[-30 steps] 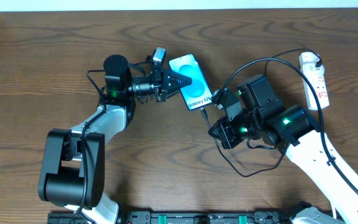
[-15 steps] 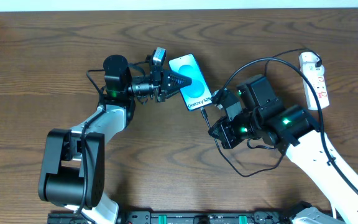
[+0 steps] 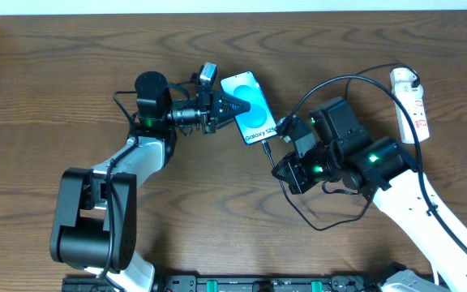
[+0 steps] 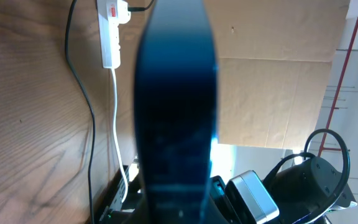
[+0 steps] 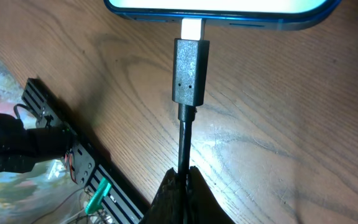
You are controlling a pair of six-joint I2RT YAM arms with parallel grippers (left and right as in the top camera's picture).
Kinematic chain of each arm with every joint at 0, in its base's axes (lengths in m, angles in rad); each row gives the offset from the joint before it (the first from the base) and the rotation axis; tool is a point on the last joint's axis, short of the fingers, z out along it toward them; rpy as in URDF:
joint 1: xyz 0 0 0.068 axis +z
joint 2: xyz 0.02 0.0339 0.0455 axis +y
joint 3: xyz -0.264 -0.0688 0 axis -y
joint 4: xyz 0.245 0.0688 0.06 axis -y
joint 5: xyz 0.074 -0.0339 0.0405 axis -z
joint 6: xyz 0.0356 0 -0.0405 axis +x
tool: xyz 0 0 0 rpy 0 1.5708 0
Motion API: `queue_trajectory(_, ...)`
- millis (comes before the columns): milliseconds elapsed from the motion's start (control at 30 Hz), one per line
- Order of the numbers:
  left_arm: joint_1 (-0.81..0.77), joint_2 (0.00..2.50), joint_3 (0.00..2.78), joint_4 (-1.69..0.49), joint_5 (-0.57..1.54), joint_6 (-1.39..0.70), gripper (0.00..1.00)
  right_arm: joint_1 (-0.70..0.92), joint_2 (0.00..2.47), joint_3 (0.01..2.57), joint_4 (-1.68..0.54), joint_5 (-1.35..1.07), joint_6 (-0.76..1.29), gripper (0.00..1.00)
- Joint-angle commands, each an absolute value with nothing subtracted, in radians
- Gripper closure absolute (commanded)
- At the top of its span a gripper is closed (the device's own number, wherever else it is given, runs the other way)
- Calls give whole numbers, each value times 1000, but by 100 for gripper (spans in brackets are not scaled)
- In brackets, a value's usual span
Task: Plug charger to phone and switch on socket
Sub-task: 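Align the USB-C plug under the phone's bottom port with the right gripper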
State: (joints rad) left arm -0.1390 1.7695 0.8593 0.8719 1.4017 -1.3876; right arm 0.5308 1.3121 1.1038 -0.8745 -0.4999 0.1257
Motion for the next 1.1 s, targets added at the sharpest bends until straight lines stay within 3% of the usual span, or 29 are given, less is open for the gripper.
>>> queue_trajectory(0,-137,1766,886,885,1439,-1388,92,538,1312,1103,-875,-499,134,99)
queue_trajectory(1067,-137,1766,886,885,1507,-1301,93,538,1312,1103,-727,-495,204,99)
